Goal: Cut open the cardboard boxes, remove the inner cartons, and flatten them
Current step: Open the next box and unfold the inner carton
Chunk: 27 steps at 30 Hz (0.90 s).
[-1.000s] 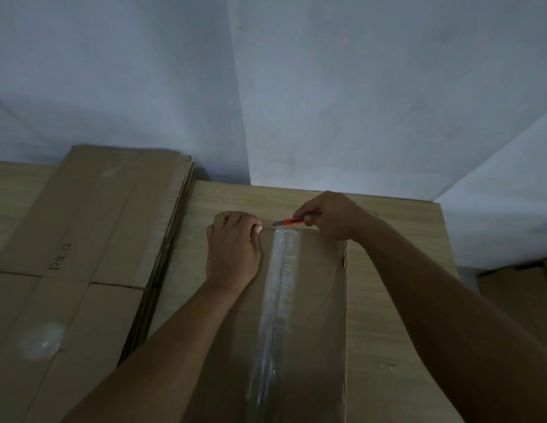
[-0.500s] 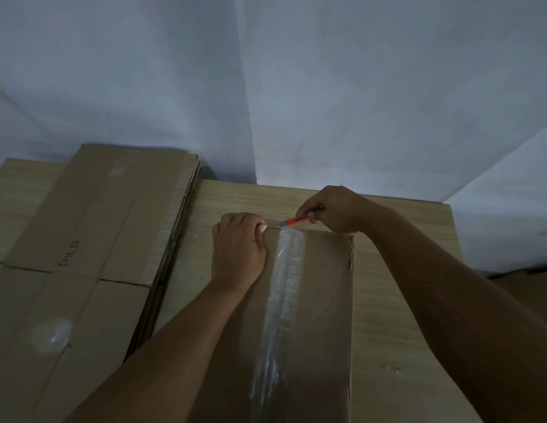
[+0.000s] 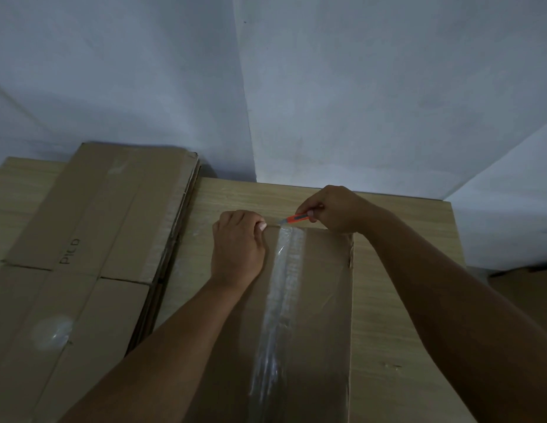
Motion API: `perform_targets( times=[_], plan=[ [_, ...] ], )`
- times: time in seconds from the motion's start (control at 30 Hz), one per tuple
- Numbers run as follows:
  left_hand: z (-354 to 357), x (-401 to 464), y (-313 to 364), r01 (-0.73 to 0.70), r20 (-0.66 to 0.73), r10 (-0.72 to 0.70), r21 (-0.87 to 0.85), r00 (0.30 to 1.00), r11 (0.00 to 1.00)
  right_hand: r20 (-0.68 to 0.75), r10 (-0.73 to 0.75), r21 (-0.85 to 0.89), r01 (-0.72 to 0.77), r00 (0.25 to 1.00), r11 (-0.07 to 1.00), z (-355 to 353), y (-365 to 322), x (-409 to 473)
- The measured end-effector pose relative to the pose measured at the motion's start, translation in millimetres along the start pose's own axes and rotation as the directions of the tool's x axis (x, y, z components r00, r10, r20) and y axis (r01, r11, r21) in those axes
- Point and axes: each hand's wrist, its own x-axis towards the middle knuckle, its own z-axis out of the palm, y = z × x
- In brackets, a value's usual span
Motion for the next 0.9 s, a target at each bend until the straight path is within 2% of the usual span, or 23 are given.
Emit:
perform_targets(
  times=[0.13,0.27,0.53,0.67,0.8,0.9],
  plan=[
    [-0.7,1.1,0.6,0.001,0.008,-0.001,-0.001,1.0,1.0,0.033,-0.001,-0.005,0.001,0.999,1.0,-1.7,-5.6,3.3],
    [-0.8,1.4,0.3,0.01,0.018,-0.01,-0.005,1.0,1.0,0.016,0.035,-0.125,-0.032,0.999,0.992,-3.8,-15.6,8.8],
    [-2.5,2.9,-0.2,0.02,0.046,-0.02,0.002,0.999,1.0,0.193,0.071,-0.229,-0.025,0.979,0.973,-28.3,-3.6,8.8],
    [-4.3,5.3,-2.1,0.014,0.064,-0.015,0.012,0.998,1.0,0.229,0.105,-0.127,-0.077,0.968,0.989,-33.5,19.8,-6.6],
    [-3.6,4.8,-1.4,0.013,0.071,-0.014,0.021,0.997,1.0,0.207,0.084,-0.065,-0.072,0.975,0.995,-32.0,32.0,-20.3],
    [-3.5,4.0,-2.5,0.01,0.07,-0.011,0.023,0.997,1.0,0.047,0.059,-0.01,-0.059,0.997,0.998,-25.9,39.6,-33.9]
  ],
)
